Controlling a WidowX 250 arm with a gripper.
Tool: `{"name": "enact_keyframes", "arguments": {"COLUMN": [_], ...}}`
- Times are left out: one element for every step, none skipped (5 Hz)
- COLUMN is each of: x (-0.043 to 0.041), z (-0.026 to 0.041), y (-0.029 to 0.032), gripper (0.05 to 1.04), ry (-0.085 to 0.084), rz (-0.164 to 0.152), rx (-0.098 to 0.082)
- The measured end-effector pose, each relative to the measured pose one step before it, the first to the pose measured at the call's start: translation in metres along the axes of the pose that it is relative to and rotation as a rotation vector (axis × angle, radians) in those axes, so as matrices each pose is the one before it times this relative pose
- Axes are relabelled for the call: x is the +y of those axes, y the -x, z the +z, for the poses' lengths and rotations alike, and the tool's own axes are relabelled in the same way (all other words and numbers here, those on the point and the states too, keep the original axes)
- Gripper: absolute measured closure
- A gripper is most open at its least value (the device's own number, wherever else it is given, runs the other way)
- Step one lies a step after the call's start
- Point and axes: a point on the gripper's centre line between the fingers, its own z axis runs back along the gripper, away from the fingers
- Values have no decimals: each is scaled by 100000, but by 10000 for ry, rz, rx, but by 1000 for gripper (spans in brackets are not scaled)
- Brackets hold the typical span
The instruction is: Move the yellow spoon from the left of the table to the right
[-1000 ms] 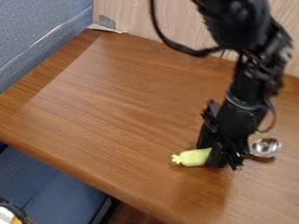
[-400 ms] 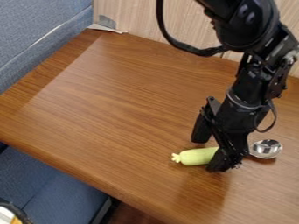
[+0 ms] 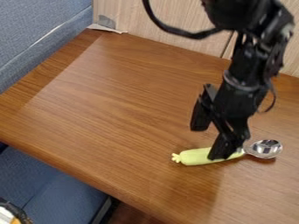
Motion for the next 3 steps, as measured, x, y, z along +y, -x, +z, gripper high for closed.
{"name": "enact_keyframes", "arguments": {"x": [848, 1103, 42], "z": [3587, 3271, 59], "y": [694, 722, 31], "gripper": [82, 82, 83], "ry": [323, -207, 38], "rz": [485, 350, 53], "rx": [-1007, -1005, -50]}}
